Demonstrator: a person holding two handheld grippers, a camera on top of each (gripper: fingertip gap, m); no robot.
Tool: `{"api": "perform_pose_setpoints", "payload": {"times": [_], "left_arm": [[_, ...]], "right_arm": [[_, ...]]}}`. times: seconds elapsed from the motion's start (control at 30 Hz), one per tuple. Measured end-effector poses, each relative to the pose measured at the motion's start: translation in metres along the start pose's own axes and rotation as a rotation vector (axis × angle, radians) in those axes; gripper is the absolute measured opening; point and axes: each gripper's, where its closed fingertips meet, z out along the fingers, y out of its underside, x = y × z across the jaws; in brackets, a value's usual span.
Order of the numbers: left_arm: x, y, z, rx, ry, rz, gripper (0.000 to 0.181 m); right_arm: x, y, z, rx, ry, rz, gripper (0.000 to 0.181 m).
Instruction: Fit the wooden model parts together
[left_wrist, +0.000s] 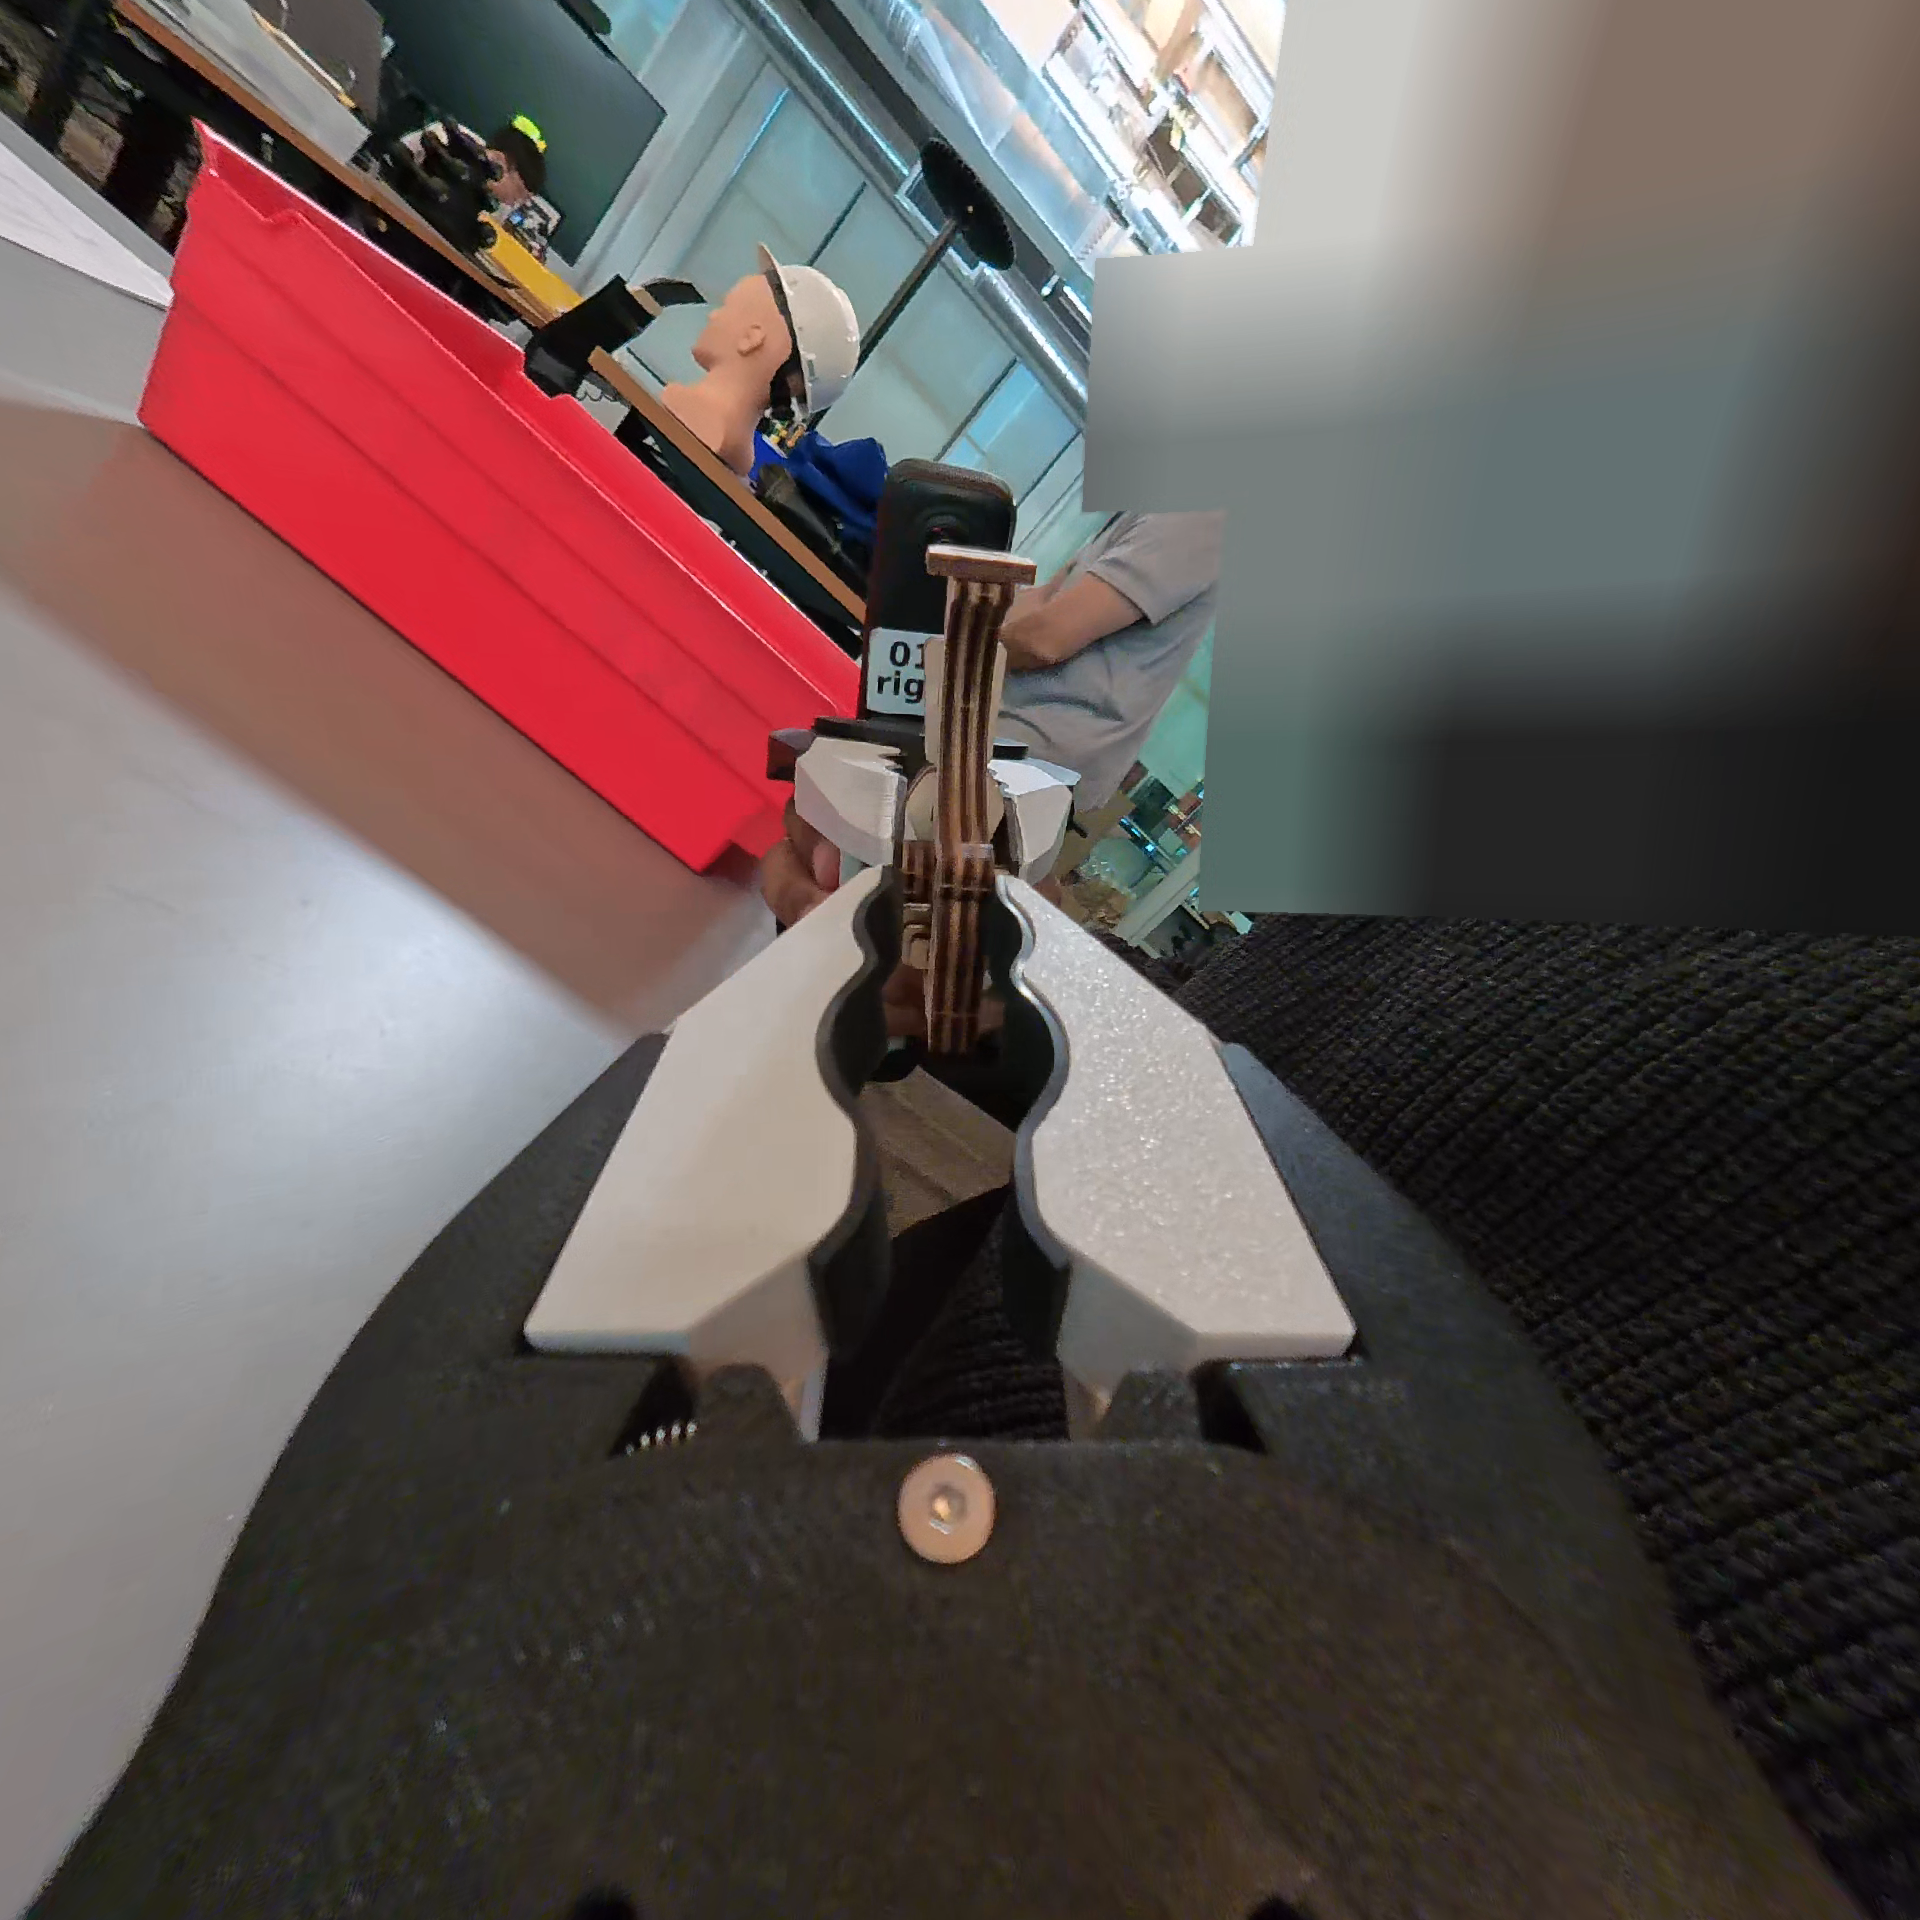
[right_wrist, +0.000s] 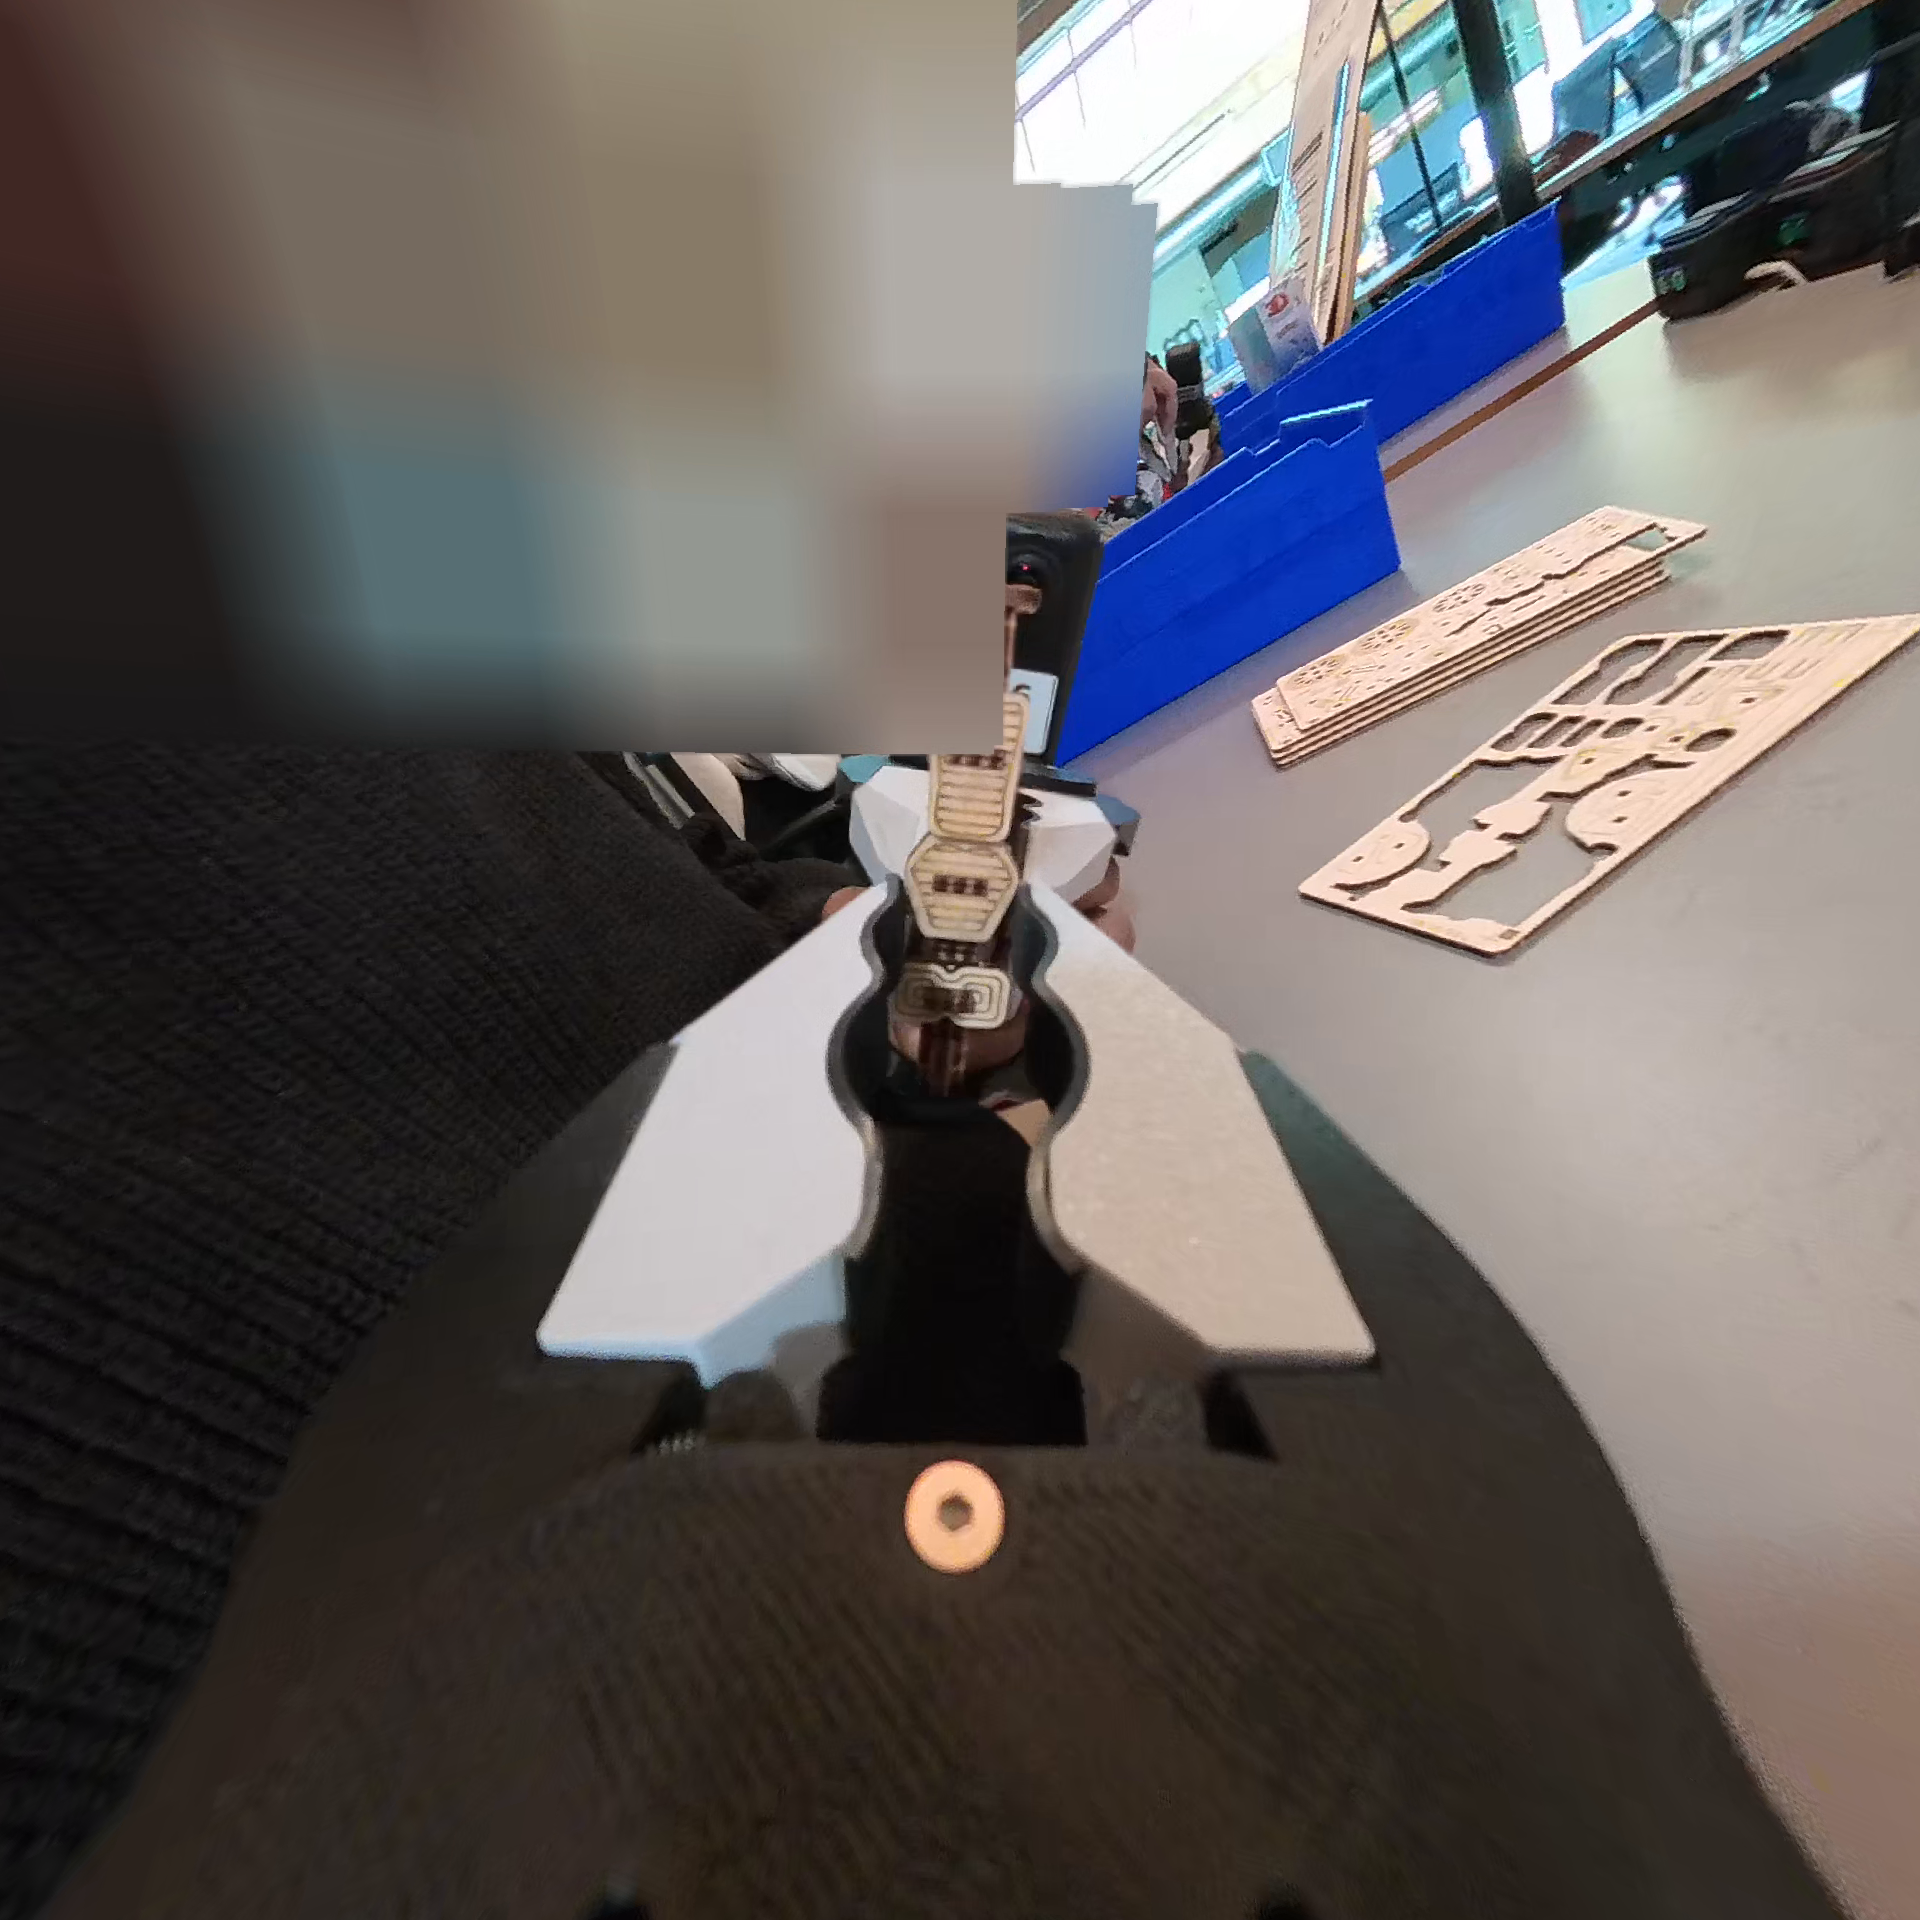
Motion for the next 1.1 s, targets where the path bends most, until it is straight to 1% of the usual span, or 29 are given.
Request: {"api": "perform_pose_setpoints", "payload": {"times": [0.17, 0.33, 0.4, 0.5, 0.57, 0.67, 0.7, 0.73, 0.87, 0.97, 1.1], "left_arm": [[-0.001, 0.0, 0.001, -0.007, -0.016, 0.013, 0.014], [-0.001, 0.0, 0.002, -0.005, -0.038, 0.037, 0.014], [-0.001, -0.001, 0.001, -0.001, -0.056, 0.081, 0.014], [0.003, -0.005, -0.001, -0.007, -0.108, 0.249, 0.014], [0.004, -0.006, -0.003, -0.042, -0.171, 0.42, 0.014], [0.003, -0.008, -0.007, -0.109, -0.302, 0.746, 0.014], [0.003, -0.008, -0.008, -0.13, -0.327, 0.825, 0.014], [0.004, -0.007, -0.008, -0.139, -0.337, 0.863, 0.015], [0.009, -0.009, -0.008, -0.113, -0.31, 0.852, 0.014], [0.014, -0.007, -0.007, -0.12, -0.285, 0.875, 0.014], [0.023, -0.001, -0.005, -0.13, -0.226, 0.893, 0.014]], "right_arm": [[0.003, 0.001, -0.001, 0.007, -0.002, 0.019, 0.021], [0.003, 0.003, 0.002, -0.005, 0.014, 0.014, 0.034], [0.002, 0.002, 0.003, -0.004, 0.018, -0.005, 0.036], [-0.001, -0.003, 0.002, 0.016, 0.016, -0.053, 0.037], [0.0, -0.005, 0.001, 0.018, 0.04, -0.101, 0.044], [0.003, -0.007, -0.002, 0.015, 0.083, -0.168, 0.053], [0.004, -0.009, -0.003, 0.021, 0.093, -0.188, 0.056], [0.004, -0.011, -0.003, 0.027, 0.102, -0.205, 0.057], [0.003, -0.012, -0.003, 0.026, 0.116, -0.256, 0.058], [-0.004, -0.009, 0.0, 0.001, 0.111, -0.342, 0.056], [-0.014, -0.007, 0.003, -0.016, 0.117, -0.497, 0.045]]}}
